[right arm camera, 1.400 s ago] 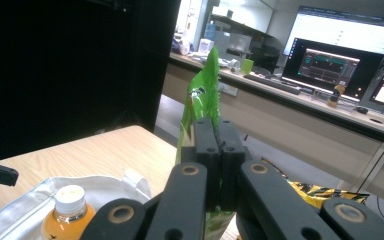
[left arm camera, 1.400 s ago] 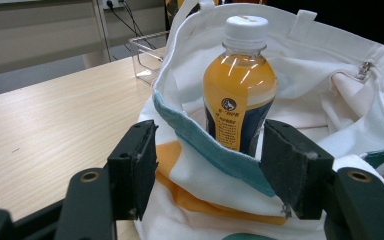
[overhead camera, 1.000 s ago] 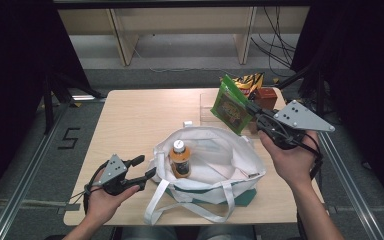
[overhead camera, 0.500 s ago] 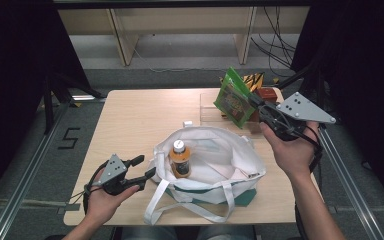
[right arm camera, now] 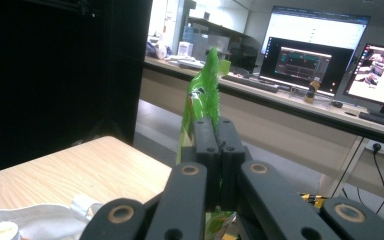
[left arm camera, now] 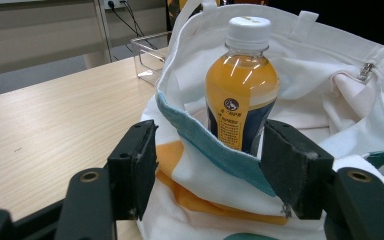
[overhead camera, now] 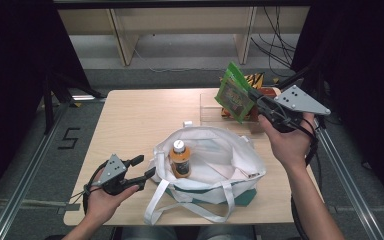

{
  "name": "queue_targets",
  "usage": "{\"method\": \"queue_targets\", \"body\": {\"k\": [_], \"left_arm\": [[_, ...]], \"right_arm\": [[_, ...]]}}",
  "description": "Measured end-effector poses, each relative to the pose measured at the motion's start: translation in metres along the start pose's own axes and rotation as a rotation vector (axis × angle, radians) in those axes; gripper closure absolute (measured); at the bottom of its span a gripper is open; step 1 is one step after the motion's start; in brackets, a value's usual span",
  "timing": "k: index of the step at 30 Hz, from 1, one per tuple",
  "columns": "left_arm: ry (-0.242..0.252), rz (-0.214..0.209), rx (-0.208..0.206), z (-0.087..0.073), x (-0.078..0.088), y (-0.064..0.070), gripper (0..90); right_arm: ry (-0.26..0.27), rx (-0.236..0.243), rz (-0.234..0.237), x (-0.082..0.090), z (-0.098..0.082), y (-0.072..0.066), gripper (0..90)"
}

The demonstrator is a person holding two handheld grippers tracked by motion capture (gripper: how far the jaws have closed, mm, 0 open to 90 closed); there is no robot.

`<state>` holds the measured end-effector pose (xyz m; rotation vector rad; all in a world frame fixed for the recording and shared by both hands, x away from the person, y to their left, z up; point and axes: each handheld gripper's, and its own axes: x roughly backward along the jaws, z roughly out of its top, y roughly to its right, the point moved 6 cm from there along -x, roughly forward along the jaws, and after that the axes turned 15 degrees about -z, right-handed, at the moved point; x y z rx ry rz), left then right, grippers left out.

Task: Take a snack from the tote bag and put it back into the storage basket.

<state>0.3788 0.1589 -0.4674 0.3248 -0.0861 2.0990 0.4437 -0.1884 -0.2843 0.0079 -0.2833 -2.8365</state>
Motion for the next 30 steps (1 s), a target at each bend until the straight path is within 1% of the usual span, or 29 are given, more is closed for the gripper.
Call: {"method": "queue_targets", "body": {"k": [1, 2, 3, 4, 6, 7, 8, 9, 10, 12, 13, 14, 15, 17, 20, 21, 22, 23, 24, 25, 26, 27, 29, 30], "left_arm": [[-0.001, 0.000, 0.000, 0.000, 0.000, 0.000, 38.8], [0.004, -0.003, 0.000, 0.000, 0.000, 0.000, 38.8], [0.004, -0.002, 0.001, 0.000, 0.000, 0.000, 38.7], [0.005, -0.002, 0.001, 0.000, 0.000, 0.000, 38.7], [0.007, 0.000, 0.005, 0.000, 0.000, 0.000, 38.7], [0.005, -0.001, -0.002, 0.000, 0.000, -0.001, 38.8], [0.008, 0.000, 0.009, 0.000, 0.000, 0.000, 38.7], [0.006, -0.001, 0.006, 0.000, 0.000, 0.000, 38.8], [0.006, -0.001, 0.003, 0.000, 0.000, 0.000, 38.7], [0.005, -0.002, -0.002, 0.000, 0.000, 0.000, 38.8], [0.006, -0.001, -0.001, 0.000, 0.000, -0.001, 38.8], [0.006, -0.001, -0.002, 0.000, 0.000, -0.001, 38.8], [0.005, -0.001, -0.002, 0.000, 0.000, -0.001, 38.7], [0.005, -0.001, 0.005, 0.000, 0.000, 0.000, 38.8], [0.005, -0.001, 0.004, 0.000, 0.000, 0.000, 38.7], [0.005, -0.001, 0.004, 0.000, 0.000, 0.000, 38.7], [0.005, -0.001, 0.005, 0.000, 0.000, 0.000, 38.7], [0.005, -0.001, 0.005, 0.000, 0.000, 0.000, 38.8], [0.004, -0.001, 0.005, 0.000, 0.000, -0.001, 38.7], [0.004, -0.001, 0.005, -0.001, 0.000, -0.001, 38.7], [0.005, -0.002, 0.005, 0.000, 0.000, -0.001, 38.7], [0.004, -0.002, 0.005, 0.000, 0.000, -0.001, 38.8], [0.004, -0.001, 0.005, 0.000, 0.000, -0.001, 38.8], [0.005, 0.000, 0.006, 0.000, 0.000, -0.001, 38.8]], "right_arm": [[-0.012, -0.018, -0.003, -0.001, -0.001, -0.001, 90.0], [-0.013, -0.023, -0.007, -0.002, -0.001, -0.002, 90.0], [-0.013, -0.022, -0.003, -0.004, -0.001, -0.002, 90.0], [-0.010, -0.011, -0.004, -0.006, -0.001, -0.001, 90.0], [-0.022, -0.024, -0.009, -0.009, -0.003, -0.003, 90.0], [-0.017, -0.014, -0.008, -0.011, -0.004, -0.003, 90.0], [-0.027, -0.013, -0.007, -0.012, -0.005, -0.002, 90.0], [-0.022, -0.016, -0.005, -0.013, -0.006, -0.002, 90.0], [-0.029, -0.014, -0.009, -0.014, -0.006, -0.002, 90.0], [-0.028, -0.011, -0.021, -0.017, -0.007, 0.000, 90.0], [-0.033, -0.013, -0.017, -0.019, -0.008, 0.000, 90.0], [-0.033, -0.014, -0.024, -0.020, -0.008, 0.001, 90.0], [-0.032, -0.003, -0.025, -0.022, -0.008, 0.003, 90.0], [-0.044, -0.013, -0.027, -0.025, -0.009, 0.004, 90.0], [-0.057, -0.021, -0.027, -0.030, -0.012, 0.006, 90.0], [-0.061, -0.019, -0.034, -0.032, -0.012, 0.007, 90.0], [-0.064, -0.020, -0.027, -0.034, -0.013, 0.008, 90.0], [-0.070, -0.028, -0.037, -0.035, -0.014, 0.008, 90.0], [-0.069, -0.017, -0.032, -0.037, -0.014, 0.009, 90.0], [-0.068, -0.015, -0.036, -0.039, -0.014, 0.010, 90.0], [-0.076, -0.024, -0.033, -0.041, -0.015, 0.010, 90.0], [-0.072, -0.017, -0.032, -0.043, -0.016, 0.010, 90.0], [-0.072, -0.021, -0.034, -0.046, -0.017, 0.011, 90.0], [-0.087, -0.021, -0.035, -0.047, -0.018, 0.011, 90.0]]}}
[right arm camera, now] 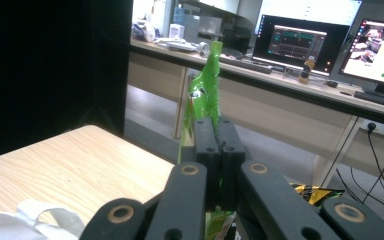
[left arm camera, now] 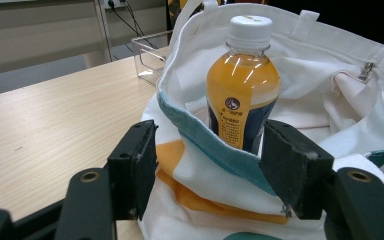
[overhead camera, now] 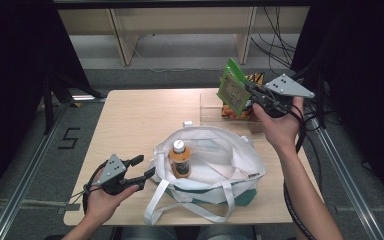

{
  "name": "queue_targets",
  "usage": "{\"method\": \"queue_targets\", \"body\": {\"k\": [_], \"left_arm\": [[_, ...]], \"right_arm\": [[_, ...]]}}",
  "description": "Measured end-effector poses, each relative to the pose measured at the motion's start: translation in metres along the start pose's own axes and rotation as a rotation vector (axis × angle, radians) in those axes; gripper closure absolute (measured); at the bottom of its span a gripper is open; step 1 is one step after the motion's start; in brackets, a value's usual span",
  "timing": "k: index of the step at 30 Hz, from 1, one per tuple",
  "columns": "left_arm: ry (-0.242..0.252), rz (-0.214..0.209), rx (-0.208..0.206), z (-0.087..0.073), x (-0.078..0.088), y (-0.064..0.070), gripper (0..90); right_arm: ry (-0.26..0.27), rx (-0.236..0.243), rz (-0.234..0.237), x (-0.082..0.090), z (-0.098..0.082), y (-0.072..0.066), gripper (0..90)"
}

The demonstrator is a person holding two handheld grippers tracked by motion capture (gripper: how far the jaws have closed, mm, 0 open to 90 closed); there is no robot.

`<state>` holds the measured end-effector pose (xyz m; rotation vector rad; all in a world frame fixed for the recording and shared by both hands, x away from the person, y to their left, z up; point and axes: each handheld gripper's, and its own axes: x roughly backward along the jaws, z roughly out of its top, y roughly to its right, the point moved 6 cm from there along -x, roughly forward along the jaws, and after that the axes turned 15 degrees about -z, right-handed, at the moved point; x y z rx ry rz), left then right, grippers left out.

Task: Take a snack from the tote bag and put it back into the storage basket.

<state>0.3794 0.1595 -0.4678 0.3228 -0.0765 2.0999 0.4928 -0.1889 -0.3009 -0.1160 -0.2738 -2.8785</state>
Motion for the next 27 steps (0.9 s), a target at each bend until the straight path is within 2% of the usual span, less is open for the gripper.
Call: {"method": "queue_targets", "body": {"k": [1, 2, 5, 12, 15, 21, 22, 23, 24, 25, 26, 27], "left_arm": [[0.000, 0.000, -0.001, 0.000, 0.000, 0.000, 38.8], [0.002, 0.000, -0.001, 0.000, 0.000, 0.000, 38.8], [0.002, 0.000, -0.001, 0.000, 0.000, 0.000, 38.8], [0.001, 0.000, -0.002, 0.000, 0.000, 0.000, 38.7], [0.001, -0.001, -0.001, 0.000, 0.000, 0.000, 38.8], [0.000, -0.001, 0.001, -0.001, 0.000, -0.001, 38.8], [-0.001, -0.001, 0.000, -0.001, 0.000, -0.001, 38.8], [0.000, -0.001, 0.001, -0.001, 0.000, -0.001, 38.8], [0.000, -0.001, 0.001, -0.001, 0.000, -0.001, 38.8], [0.000, -0.001, 0.000, -0.001, 0.000, -0.001, 38.8], [0.000, -0.001, 0.002, -0.001, 0.000, -0.001, 38.8], [0.000, -0.002, 0.002, -0.001, 0.000, -0.001, 38.8]], "right_arm": [[0.008, 0.007, -0.002, -0.002, 0.000, 0.001, 90.0], [-0.005, -0.009, 0.003, -0.003, -0.001, 0.000, 90.0], [-0.001, 0.012, -0.009, -0.008, -0.002, 0.001, 90.0], [-0.022, 0.013, -0.007, -0.023, -0.008, 0.002, 90.0], [-0.040, -0.006, -0.014, -0.028, -0.012, 0.002, 90.0], [-0.060, 0.008, -0.009, -0.037, -0.016, 0.002, 90.0], [-0.046, 0.017, -0.017, -0.039, -0.015, 0.003, 90.0], [-0.059, 0.002, -0.017, -0.040, -0.016, 0.002, 90.0], [-0.051, 0.021, -0.016, -0.042, -0.016, 0.004, 90.0], [-0.061, 0.000, -0.015, -0.043, -0.017, 0.003, 90.0], [-0.050, 0.012, -0.016, -0.045, -0.017, 0.004, 90.0], [-0.062, 0.007, -0.014, -0.046, -0.018, 0.004, 90.0]]}}
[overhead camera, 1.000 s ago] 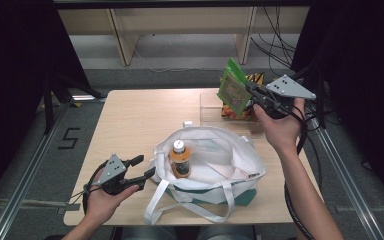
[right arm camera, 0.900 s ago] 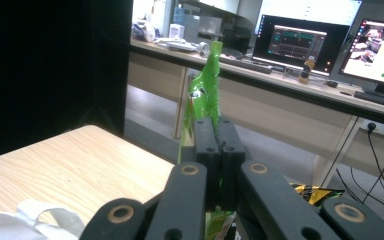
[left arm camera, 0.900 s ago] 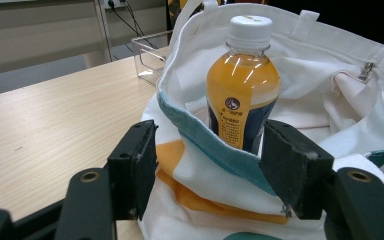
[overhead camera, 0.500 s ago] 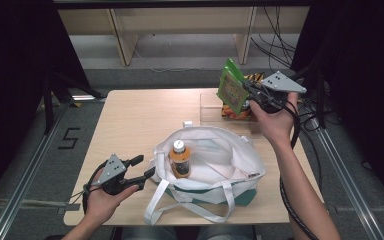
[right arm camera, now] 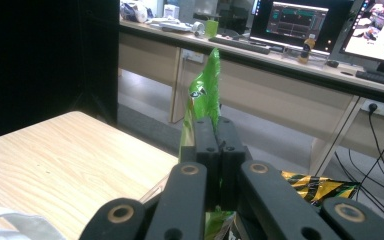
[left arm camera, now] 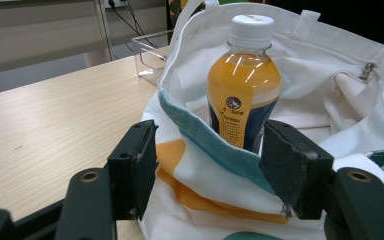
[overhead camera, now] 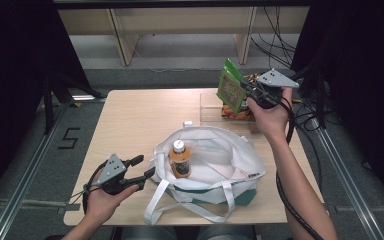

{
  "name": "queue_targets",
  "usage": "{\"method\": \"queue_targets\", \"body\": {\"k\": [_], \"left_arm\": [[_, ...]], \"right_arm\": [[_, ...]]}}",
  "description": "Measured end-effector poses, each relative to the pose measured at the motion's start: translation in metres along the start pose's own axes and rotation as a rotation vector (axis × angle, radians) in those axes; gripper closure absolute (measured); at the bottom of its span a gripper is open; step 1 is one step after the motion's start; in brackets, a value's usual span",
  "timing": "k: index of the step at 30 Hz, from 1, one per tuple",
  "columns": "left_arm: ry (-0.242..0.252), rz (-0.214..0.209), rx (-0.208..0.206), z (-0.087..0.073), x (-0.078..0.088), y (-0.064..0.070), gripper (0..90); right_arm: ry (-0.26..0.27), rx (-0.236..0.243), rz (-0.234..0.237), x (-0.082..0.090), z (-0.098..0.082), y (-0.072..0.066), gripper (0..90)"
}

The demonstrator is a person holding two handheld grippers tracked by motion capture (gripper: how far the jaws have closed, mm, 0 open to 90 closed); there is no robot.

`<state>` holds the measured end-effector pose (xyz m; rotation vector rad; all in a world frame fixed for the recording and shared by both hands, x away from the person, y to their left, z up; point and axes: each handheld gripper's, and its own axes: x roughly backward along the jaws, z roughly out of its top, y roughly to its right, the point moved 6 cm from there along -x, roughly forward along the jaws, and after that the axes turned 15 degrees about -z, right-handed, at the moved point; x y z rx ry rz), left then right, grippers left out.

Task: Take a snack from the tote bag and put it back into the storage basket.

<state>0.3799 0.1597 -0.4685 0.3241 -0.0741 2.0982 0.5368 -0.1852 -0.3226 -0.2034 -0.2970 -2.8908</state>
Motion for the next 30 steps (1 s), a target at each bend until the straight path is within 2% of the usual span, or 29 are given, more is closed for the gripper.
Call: {"method": "queue_targets", "body": {"k": [3, 4, 5, 8, 9, 10, 19, 20, 22, 23, 24, 25, 27, 30], "left_arm": [[0.007, -0.009, -0.004, 0.000, -0.001, 0.000, 38.8], [0.007, -0.008, -0.003, 0.000, -0.001, 0.000, 38.8], [0.007, -0.008, 0.002, 0.000, -0.001, 0.000, 38.8], [0.009, -0.006, 0.004, 0.000, -0.001, 0.000, 38.8], [0.008, -0.006, 0.004, 0.000, -0.001, 0.000, 38.8], [0.009, -0.007, 0.004, 0.000, -0.001, 0.000, 38.8], [0.010, -0.006, 0.004, 0.000, -0.001, -0.001, 38.8], [0.010, -0.006, 0.004, 0.000, -0.001, -0.001, 38.8], [0.009, -0.007, 0.004, 0.000, -0.001, -0.001, 38.8], [0.009, -0.006, 0.005, 0.000, -0.001, -0.001, 38.8], [0.010, -0.007, 0.005, 0.000, -0.001, -0.001, 38.8], [0.010, -0.006, 0.005, 0.000, -0.001, -0.001, 38.8], [0.009, -0.006, 0.005, 0.000, -0.001, -0.001, 38.8], [-0.003, 0.000, -0.002, 0.000, 0.001, -0.001, 38.8]], "right_arm": [[0.002, 0.004, -0.007, -0.005, -0.002, 0.001, 90.0], [-0.016, -0.011, -0.005, -0.005, -0.003, -0.001, 90.0], [-0.001, 0.004, -0.012, -0.007, -0.003, 0.001, 90.0], [-0.021, -0.008, -0.001, -0.012, -0.006, 0.000, 90.0], [-0.010, 0.010, -0.002, -0.014, -0.006, 0.000, 90.0], [-0.028, 0.001, 0.000, -0.015, -0.008, -0.001, 90.0], [-0.021, 0.016, -0.003, -0.026, -0.012, -0.005, 90.0], [-0.029, 0.003, 0.000, -0.027, -0.013, -0.006, 90.0], [-0.036, 0.010, 0.004, -0.028, -0.014, -0.006, 90.0], [-0.021, 0.017, -0.008, -0.030, -0.014, -0.006, 90.0], [-0.021, 0.024, 0.002, -0.031, -0.015, -0.006, 90.0], [-0.038, 0.011, 0.003, -0.031, -0.016, -0.007, 90.0], [-0.025, 0.023, -0.005, -0.034, -0.017, -0.007, 90.0], [-0.032, 0.019, -0.009, -0.037, -0.020, -0.008, 90.0]]}}
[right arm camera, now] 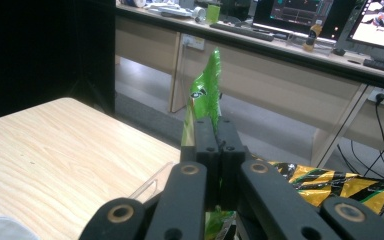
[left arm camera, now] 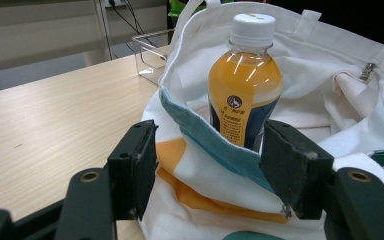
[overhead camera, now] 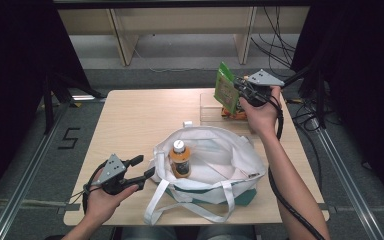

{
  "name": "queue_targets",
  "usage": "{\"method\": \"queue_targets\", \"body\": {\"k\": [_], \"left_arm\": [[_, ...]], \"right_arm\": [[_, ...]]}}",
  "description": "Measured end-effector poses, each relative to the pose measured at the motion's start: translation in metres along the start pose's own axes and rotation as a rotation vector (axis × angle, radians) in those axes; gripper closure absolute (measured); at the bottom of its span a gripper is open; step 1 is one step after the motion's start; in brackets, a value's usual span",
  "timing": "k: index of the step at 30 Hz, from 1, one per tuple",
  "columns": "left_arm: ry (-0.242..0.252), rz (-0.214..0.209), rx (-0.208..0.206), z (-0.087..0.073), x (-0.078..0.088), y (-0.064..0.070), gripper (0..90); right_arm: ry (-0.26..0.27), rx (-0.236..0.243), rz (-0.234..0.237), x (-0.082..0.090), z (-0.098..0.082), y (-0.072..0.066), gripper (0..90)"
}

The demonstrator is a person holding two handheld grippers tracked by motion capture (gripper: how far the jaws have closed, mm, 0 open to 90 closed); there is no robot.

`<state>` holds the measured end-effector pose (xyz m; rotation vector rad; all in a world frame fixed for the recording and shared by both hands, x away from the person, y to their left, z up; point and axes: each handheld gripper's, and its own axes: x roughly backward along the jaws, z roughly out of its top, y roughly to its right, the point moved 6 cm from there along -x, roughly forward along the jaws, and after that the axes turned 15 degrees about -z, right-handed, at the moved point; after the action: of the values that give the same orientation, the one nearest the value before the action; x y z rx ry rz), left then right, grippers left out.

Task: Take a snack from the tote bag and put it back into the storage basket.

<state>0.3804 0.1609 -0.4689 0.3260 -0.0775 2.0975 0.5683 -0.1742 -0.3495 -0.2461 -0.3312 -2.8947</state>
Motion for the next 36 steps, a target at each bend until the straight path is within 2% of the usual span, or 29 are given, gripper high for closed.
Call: {"method": "queue_targets", "body": {"k": [5, 6, 11, 12, 13, 15, 16, 22, 23, 29, 36], "left_arm": [[0.012, -0.005, 0.010, 0.000, -0.001, 0.000, 38.8], [0.012, -0.005, 0.008, 0.000, -0.001, 0.000, 38.8], [0.011, -0.003, 0.011, 0.000, -0.001, 0.000, 38.8], [0.007, -0.001, 0.011, 0.000, 0.000, 0.000, 38.8], [0.012, -0.005, 0.009, 0.000, -0.001, 0.000, 38.8], [0.011, -0.005, 0.009, 0.000, -0.001, 0.000, 38.8], [0.012, -0.005, 0.010, 0.000, -0.001, 0.000, 38.8], [0.011, -0.004, 0.010, 0.000, -0.001, 0.000, 38.8], [0.011, -0.004, 0.009, 0.000, -0.001, 0.000, 38.8], [0.002, 0.003, 0.011, -0.001, 0.000, 0.000, 38.8], [0.010, -0.004, 0.010, 0.000, -0.001, 0.000, 38.8]], "right_arm": [[-0.007, 0.011, 0.009, -0.006, -0.005, -0.001, 90.0], [-0.019, -0.002, 0.010, -0.006, -0.007, -0.002, 90.0], [-0.009, 0.012, 0.006, -0.011, -0.009, -0.002, 90.0], [-0.012, -0.003, -0.008, -0.011, -0.009, -0.003, 90.0], [-0.014, 0.011, 0.001, -0.012, -0.010, -0.002, 90.0], [-0.014, 0.002, -0.004, -0.013, -0.011, -0.002, 90.0], [-0.024, 0.004, 0.010, -0.013, -0.012, -0.002, 90.0], [-0.026, -0.006, -0.010, -0.016, -0.014, -0.002, 90.0], [-0.019, 0.015, 0.000, -0.017, -0.014, -0.001, 90.0], [-0.026, 0.006, -0.018, -0.020, -0.018, -0.002, 90.0], [-0.033, 0.024, -0.007, -0.023, -0.022, -0.003, 90.0]]}}
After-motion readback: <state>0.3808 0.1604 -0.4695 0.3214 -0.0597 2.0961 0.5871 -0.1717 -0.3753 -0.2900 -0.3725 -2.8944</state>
